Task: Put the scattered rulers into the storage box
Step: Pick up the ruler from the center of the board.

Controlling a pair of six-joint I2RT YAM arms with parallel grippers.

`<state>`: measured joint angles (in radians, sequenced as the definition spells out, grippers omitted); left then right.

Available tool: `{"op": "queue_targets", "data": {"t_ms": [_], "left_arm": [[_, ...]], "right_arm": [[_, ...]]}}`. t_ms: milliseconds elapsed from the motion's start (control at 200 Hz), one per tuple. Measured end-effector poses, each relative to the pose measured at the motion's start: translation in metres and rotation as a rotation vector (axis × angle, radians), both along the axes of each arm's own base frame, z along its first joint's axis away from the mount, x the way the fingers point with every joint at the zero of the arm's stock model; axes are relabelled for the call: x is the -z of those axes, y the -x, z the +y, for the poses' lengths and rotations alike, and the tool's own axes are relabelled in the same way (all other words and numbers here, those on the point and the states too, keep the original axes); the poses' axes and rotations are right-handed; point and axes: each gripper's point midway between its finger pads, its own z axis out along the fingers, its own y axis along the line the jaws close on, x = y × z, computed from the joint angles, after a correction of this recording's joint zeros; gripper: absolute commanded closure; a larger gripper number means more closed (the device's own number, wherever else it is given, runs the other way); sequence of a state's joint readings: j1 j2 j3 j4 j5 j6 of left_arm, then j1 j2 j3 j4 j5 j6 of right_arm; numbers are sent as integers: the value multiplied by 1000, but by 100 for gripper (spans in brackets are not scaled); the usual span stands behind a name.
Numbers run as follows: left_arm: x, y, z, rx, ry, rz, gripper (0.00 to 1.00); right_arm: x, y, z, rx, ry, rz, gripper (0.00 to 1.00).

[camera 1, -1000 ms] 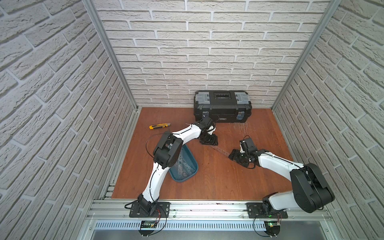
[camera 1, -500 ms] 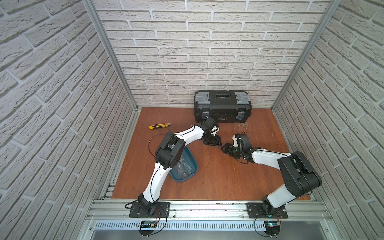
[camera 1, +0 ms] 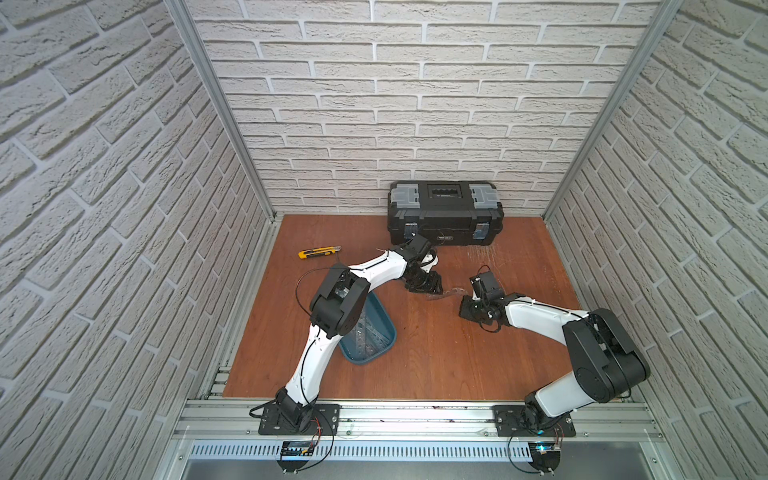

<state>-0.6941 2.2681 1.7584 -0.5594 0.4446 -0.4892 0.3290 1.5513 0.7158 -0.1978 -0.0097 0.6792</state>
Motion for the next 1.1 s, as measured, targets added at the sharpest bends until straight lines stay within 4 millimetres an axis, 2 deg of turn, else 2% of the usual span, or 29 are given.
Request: {"op": "queue_targets", "data": {"t_ms": [265,430,565,710,905,1000,1100], "left_arm": [[0,5,7,2,-21,21,38],[-3,9,23,-10,-74,40,37],[-17,3,41,-40,-96,36,37],[-52,-5,52,-64,-89,-12,37],[-115,-9,71,-99,-61,-121,36],[-156,-15,95,-157,-39,-193,35],[-204,-24,143,-267,-18,-288,33]], "right_arm": [[-1,2,-1,2,17,8,98],[-7,30,-7,-15,49,72,98],[-30,47,-1,-61,56,55,98],[-61,55,13,-124,60,11,98],[-94,64,37,-224,64,-25,98],[-105,69,55,-295,59,-21,98],[-115,75,84,-390,42,5,98]]}}
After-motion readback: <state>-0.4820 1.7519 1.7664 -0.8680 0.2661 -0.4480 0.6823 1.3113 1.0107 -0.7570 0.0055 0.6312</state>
